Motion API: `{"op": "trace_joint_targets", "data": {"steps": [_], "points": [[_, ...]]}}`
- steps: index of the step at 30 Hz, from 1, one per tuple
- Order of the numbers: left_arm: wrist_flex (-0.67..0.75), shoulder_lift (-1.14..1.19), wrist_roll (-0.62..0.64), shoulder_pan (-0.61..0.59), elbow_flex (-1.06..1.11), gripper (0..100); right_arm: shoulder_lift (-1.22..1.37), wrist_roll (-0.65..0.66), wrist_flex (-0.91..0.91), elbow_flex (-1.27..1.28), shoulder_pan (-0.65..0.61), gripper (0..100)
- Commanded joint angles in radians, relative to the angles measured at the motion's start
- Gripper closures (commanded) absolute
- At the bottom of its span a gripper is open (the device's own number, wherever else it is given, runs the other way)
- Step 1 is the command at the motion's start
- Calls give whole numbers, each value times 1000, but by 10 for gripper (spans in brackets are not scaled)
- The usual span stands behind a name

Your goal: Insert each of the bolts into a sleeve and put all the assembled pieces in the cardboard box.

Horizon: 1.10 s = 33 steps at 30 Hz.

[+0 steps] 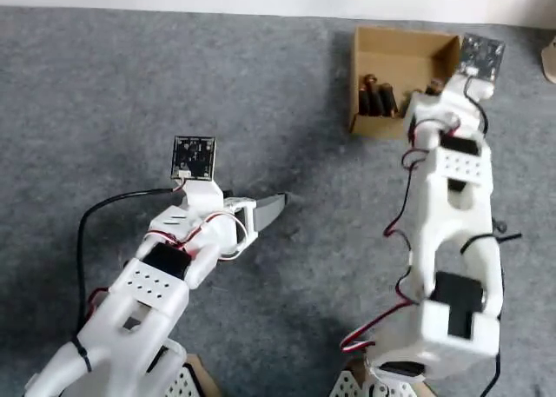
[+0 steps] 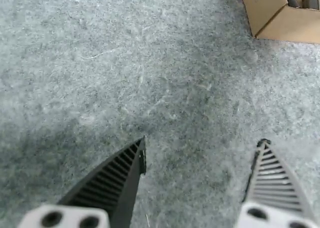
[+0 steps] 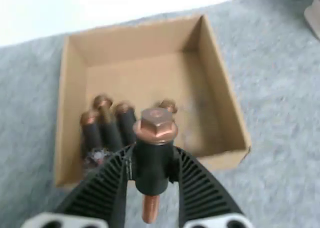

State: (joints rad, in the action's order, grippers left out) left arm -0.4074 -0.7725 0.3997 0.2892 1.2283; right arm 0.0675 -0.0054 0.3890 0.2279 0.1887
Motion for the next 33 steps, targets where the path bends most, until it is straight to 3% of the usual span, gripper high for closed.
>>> {"op": "trace_joint_targets", "data": {"steps": [1, 10, 16, 23, 33], "points": [[-5, -8, 6, -12, -4, 675, 44, 14, 1, -173, 25, 993], [-5, -7, 6, -12, -4, 675, 262, 18, 1, -449, 47, 993], [-5, -7, 6, -12, -2, 675, 398, 187, 1, -607, 45, 993], [-5, -7, 6, -10, -2, 675, 538, 278, 1, -746, 48, 993], [-5, -7, 6, -10, -2, 675, 737, 288, -2, -923, 61, 993]]}}
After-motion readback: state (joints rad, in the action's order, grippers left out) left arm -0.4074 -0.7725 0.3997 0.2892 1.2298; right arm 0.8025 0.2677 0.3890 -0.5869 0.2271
